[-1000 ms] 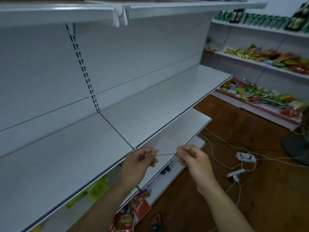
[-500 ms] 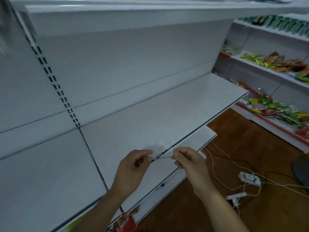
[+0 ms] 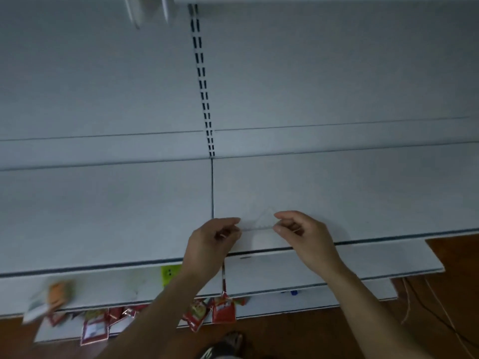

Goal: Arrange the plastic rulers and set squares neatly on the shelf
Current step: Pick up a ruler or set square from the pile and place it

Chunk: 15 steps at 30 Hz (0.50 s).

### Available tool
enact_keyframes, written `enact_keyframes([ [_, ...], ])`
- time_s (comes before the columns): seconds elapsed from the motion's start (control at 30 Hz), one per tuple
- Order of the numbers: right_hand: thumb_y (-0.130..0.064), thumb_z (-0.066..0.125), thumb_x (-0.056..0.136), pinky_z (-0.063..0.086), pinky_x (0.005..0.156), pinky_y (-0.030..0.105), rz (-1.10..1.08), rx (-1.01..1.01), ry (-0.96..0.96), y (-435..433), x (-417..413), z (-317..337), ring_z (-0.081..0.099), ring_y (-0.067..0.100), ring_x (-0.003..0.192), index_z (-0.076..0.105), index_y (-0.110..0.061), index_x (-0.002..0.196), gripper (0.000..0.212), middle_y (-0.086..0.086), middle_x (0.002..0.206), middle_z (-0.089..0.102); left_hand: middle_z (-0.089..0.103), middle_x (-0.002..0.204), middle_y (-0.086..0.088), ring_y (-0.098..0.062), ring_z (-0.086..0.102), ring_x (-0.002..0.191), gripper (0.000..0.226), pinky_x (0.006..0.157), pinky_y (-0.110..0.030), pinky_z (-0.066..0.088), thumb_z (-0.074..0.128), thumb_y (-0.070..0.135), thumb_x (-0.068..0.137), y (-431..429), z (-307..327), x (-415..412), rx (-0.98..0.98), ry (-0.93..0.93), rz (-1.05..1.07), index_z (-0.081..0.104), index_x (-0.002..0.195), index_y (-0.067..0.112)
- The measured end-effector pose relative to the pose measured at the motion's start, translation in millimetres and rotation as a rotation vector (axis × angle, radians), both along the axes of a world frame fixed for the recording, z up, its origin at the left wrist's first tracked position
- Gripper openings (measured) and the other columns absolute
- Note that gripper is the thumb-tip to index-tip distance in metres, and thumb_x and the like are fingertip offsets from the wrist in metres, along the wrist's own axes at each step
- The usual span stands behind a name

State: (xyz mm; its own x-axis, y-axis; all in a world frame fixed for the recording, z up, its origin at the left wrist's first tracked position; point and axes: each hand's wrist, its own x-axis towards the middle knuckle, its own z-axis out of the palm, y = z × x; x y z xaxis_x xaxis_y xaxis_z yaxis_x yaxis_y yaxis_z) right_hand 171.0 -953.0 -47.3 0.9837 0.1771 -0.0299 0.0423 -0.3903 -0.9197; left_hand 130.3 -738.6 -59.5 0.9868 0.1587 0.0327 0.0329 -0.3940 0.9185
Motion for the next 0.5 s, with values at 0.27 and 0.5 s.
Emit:
enact_keyframes([
  [0.27, -0.019, 0.074, 0.081, 0.044, 0.079, 0.012, 0.121, -0.226, -0.274, -4.3, 17.1, -19.3, 0.057, 0.006, 0.086, 0.073, -0.019, 0.103, 0.022, -0.011, 0.087, 0.067, 0.063, 0.092, 0.019, -0.007, 0.064, 0.088, 0.024, 0.083, -0.019, 0.051, 0.07, 0.016, 0.084, 3.6, -5.3, 1.7, 0.166, -0.07, 0.045, 0.072, 0.107, 0.024],
  [0.5, -0.021, 0.073, 0.082, 0.045, 0.076, 0.02, 0.119, -0.264, -0.35, -3.7, 20.4, -28.7, 0.056, 0.009, 0.083, 0.075, -0.019, 0.099, 0.017, -0.009, 0.085, 0.067, 0.067, 0.09, 0.01, -0.01, 0.057, 0.086, 0.019, 0.084, -0.018, 0.045, 0.075, 0.018, 0.08, 15.0, -17.2, 3.5, 0.406, -0.137, 0.037, 0.075, 0.099, 0.021],
])
